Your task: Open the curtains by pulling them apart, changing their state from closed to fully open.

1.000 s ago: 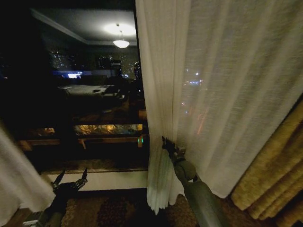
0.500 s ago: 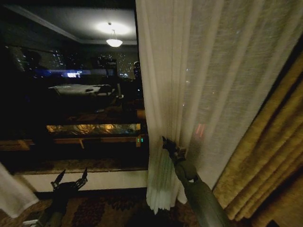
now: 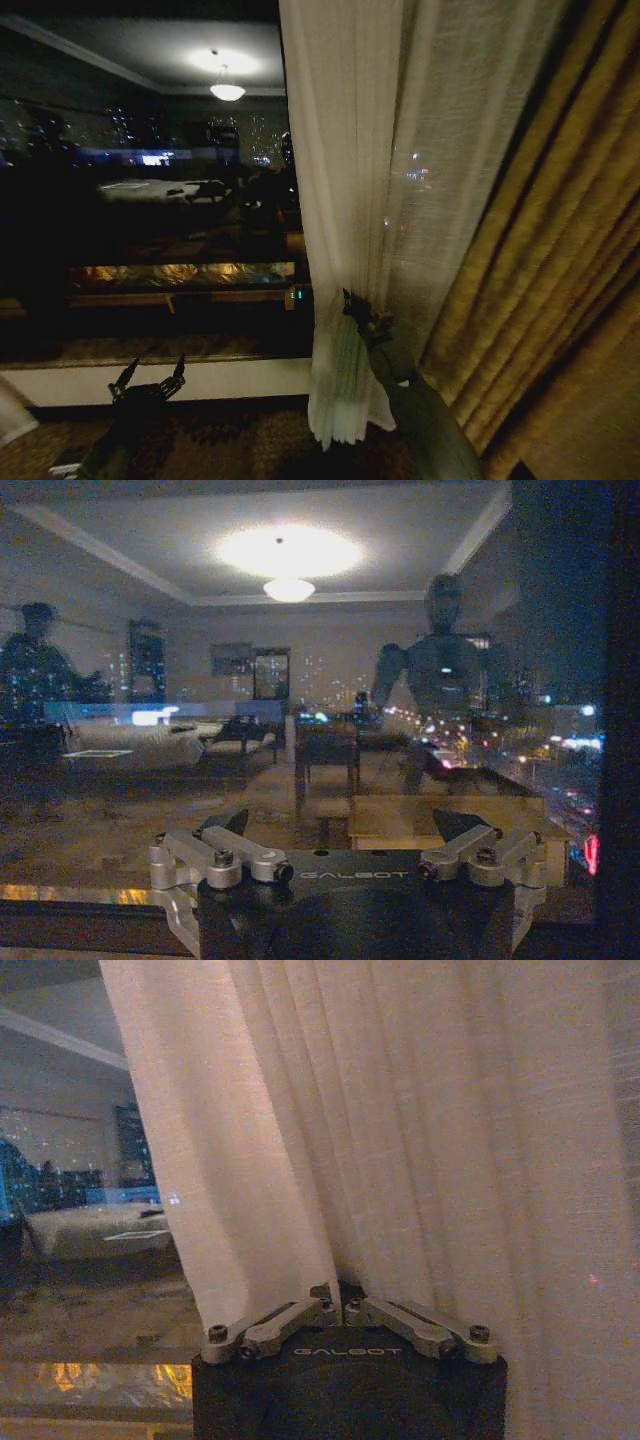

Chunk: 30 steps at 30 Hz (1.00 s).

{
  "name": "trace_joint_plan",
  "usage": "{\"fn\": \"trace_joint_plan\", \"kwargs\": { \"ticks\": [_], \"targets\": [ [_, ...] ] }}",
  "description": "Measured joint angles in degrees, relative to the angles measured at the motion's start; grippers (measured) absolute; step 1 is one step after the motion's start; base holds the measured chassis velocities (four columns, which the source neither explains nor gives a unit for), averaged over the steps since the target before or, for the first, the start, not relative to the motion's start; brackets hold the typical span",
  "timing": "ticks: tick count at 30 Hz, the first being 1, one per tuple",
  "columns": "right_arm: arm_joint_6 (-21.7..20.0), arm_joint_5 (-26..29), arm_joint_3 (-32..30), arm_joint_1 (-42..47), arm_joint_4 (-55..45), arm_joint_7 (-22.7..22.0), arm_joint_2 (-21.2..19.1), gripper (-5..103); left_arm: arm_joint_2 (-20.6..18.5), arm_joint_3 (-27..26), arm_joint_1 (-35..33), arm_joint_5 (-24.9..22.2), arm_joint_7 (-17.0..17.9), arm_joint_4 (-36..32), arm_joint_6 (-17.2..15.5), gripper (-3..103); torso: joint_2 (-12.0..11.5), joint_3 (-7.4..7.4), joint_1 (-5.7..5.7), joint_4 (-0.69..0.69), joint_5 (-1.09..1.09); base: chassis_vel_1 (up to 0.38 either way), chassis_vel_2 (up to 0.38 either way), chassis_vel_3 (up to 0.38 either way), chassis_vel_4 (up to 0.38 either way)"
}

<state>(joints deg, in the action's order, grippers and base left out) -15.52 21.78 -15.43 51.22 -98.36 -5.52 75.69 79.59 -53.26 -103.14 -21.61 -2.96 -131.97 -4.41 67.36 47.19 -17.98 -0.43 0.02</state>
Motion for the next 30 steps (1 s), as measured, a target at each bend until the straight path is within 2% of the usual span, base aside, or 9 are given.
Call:
{"fn": "trace_joint_plan", "kwargs": {
  "ticks": [9,12,17,21,25,30],
  "targets": [
    [1.2,-1.0,-0.4,0.2,0.3,-0.2,-0.1,0,0.6,0.0,-0.4,0.0,-0.1,-0.5,0.2,100,0.0,0.00,0.01,-0.03,0.03,-0.269,-0.260,0.270,0.235],
    [1.2,-1.2,-0.5,0.2,0.3,-0.3,-0.2,0,0.7,0.0,-0.6,0.0,-0.1,-0.7,0.4,100,0.0,0.00,0.01,-0.02,0.03,-0.002,-0.026,0.037,0.003],
    [1.2,-1.2,-0.9,0.2,0.4,-1.1,-0.1,0,1.0,-0.2,-1.0,0.1,0.0,-0.9,0.7,100,0.0,0.00,0.00,0.02,-0.08,0.008,0.011,-0.008,-0.010],
    [1.3,-1.3,-2.2,0.4,0.9,-1.6,-0.1,0,1.2,-0.4,-1.3,0.2,0.0,-1.2,0.9,100,0.0,-0.01,0.00,0.02,-0.03,0.061,0.023,-0.020,-0.028],
    [1.3,-3.1,-6.6,1.2,2.6,-1.9,-0.8,0,1.4,-0.4,-1.4,0.2,0.0,-1.4,1.1,100,0.0,0.00,0.01,-0.01,0.02,0.000,0.000,0.000,0.000],
    [1.3,-2.3,-12.2,1.7,3.9,-2.6,-2.7,0,1.5,-0.3,-1.3,0.3,0.0,-1.5,1.1,100,0.0,0.00,0.00,-0.02,0.00,0.000,0.000,0.000,0.000]
  ]
}}
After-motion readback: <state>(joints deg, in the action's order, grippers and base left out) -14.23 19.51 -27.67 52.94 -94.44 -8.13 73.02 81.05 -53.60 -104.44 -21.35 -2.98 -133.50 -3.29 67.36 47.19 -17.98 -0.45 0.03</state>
